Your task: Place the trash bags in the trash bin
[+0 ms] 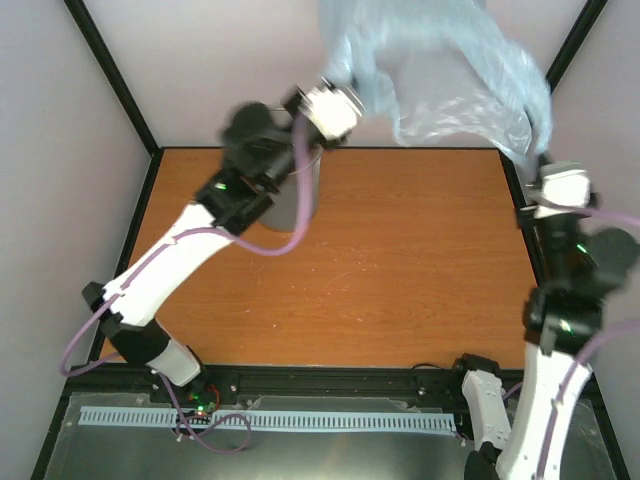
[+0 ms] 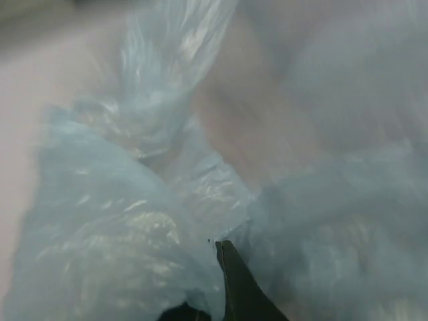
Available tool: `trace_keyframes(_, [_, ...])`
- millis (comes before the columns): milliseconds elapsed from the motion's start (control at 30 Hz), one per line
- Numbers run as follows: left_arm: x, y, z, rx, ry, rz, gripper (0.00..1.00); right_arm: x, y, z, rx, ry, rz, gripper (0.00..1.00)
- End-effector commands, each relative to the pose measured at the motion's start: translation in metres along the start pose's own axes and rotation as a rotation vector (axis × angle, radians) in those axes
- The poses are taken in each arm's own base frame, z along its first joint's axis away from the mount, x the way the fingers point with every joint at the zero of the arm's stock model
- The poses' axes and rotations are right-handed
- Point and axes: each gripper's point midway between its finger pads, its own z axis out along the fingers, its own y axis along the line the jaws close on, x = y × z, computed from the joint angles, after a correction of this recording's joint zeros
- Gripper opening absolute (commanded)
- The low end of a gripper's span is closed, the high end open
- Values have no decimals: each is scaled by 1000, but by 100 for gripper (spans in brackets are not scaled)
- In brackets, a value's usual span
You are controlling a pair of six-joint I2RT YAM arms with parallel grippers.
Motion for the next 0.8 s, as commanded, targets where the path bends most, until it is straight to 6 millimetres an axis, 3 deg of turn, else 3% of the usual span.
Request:
trace_keyframes(0, [282,-226,-86,586,763,2,1,297,78,-33,-216,794,-123,3])
trace_keyframes(33, [279,-230,-102,619,768,-31,1,304,91,-47,-274,846,-90,3])
trace_keyframes(67, [265,-225,-111,632,744,-64,1,294,103,-56,-336,844,-42,3])
trace_keyframes(133, [221,-204,-118,640,638,-107,1,244,117,-64,-419,734,48,3])
trace_keyframes(200, [168,-180,-122,651,476,-134,1,176,124,-73,-478,554,84,3])
trace_keyframes(267, [120,-163,-128,677,316,-144,1,125,120,-76,-472,420,111,3])
trace_keyframes(300, [106,-156,-129,676,274,-154,1,105,113,-75,-450,379,122,3])
trace_keyframes(367, [93,-146,-123,660,267,-180,1,92,97,-64,-382,377,168,3])
trace_keyframes(467, [96,-133,-97,590,343,-216,1,91,70,-37,-269,405,236,3])
trace_keyframes(533, [106,-126,-77,531,407,-235,1,104,59,-19,-217,438,293,3])
trace_keyframes(633, [143,-144,-54,523,526,-263,1,147,51,5,-156,554,379,3])
trace_keyframes(767, [186,-161,-31,526,629,-303,1,212,62,30,-180,722,464,3])
